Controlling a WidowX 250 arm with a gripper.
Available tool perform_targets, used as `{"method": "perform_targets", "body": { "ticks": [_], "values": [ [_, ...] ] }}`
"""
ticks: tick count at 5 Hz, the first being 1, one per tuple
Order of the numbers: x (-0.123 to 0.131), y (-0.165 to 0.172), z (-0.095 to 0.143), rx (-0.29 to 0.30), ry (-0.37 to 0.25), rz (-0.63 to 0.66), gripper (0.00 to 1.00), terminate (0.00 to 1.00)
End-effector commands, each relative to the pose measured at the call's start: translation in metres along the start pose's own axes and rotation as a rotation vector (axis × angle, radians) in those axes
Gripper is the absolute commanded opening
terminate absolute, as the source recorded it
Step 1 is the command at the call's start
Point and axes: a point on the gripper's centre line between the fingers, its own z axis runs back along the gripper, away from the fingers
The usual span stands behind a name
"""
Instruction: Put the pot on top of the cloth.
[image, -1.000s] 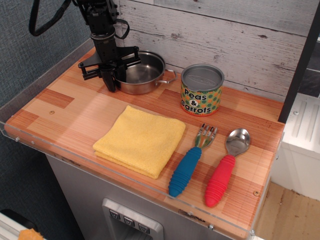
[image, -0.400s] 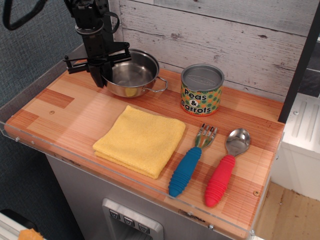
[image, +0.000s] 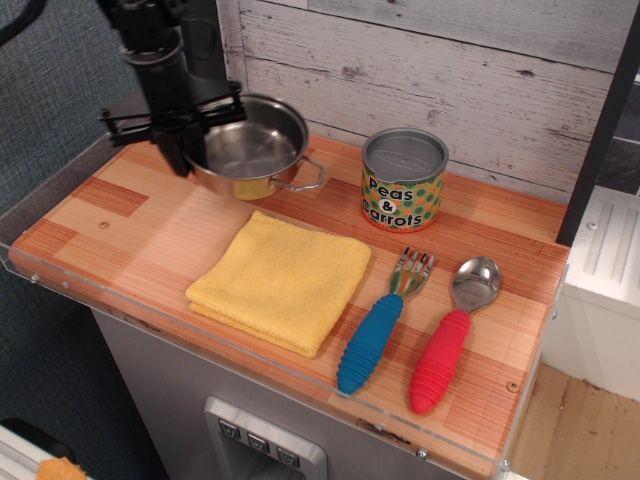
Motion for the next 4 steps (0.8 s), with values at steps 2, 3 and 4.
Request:
{"method": "perform_targets", "body": {
  "ticks": [2, 3, 4],
  "values": [
    [-0.033, 0.001, 0.022, -0.040, -0.013, -0.157, 0.00, 0.00],
    [-0.048, -0.006, 0.018, -0.037, 0.011, -0.188, 0.00, 0.00],
    [-0.059, -0.014, 0.016, -0.041, 0.021, -0.226, 0.00, 0.00]
  ]
}}
